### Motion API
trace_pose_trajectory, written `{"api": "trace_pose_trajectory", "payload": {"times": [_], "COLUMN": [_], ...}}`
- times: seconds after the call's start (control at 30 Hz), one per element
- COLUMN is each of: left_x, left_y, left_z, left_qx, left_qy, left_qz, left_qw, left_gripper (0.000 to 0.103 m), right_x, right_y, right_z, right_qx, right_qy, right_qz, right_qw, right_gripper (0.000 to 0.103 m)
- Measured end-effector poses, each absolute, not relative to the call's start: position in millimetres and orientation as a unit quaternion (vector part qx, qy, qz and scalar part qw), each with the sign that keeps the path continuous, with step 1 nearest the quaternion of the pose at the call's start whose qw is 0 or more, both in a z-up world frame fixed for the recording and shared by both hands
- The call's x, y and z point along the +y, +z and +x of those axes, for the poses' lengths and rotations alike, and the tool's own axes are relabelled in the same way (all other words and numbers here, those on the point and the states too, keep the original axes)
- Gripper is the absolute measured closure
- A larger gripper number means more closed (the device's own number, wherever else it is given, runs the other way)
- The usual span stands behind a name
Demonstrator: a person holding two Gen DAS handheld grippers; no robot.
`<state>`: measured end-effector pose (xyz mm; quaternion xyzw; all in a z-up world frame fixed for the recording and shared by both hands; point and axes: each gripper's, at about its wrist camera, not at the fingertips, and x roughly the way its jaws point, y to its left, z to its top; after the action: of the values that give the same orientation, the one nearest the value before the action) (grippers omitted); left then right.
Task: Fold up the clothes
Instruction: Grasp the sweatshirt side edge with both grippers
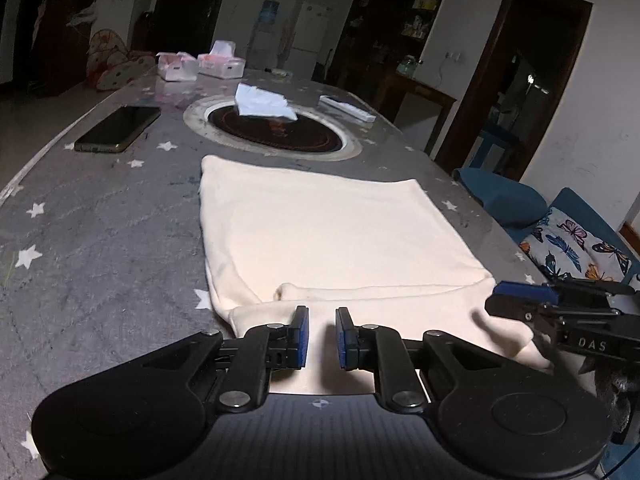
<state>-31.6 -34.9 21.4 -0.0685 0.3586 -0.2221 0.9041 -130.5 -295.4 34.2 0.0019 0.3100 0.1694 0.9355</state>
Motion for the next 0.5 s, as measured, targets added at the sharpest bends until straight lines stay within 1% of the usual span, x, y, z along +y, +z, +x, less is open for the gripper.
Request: {"api": "trace_pose_trajectory", "payload": {"times": [0.17,0.27,0.43,0.5], "left_x": [-32.6,-30.9,-31.6,-30.8], "left_y": [19.4,18.7,22.0,22.2], "left_z": [-31.4,-30.0,-33.6,-35.6], "left_qx": [0.358,0.359,0.356,0.355], "left_qy": [-0.224,-0.225,-0.227,-0.229], "left_qz": [-0.069,-0.073,-0.061,-0.056], "left_qw": [0.904,0.903,0.904,0.905], "left_gripper": [0.087,0.087,0.087,0.087], "right_x": [-293.5,-294.3,-295.3,-293.4], "right_y": [28.5,24.6,32.5,27.4], "right_z": [-121.8,-119.3,-130.9,-135.8], "right_qx": [0.313,0.318,0.307,0.315], "right_qy": [0.168,0.165,0.173,0.178], "right_qz": [-0.003,-0.007,-0.015,-0.031], "right_qw": [0.935,0.934,0.936,0.932], "right_gripper": [0.079,0.085,0.084,0.084]}}
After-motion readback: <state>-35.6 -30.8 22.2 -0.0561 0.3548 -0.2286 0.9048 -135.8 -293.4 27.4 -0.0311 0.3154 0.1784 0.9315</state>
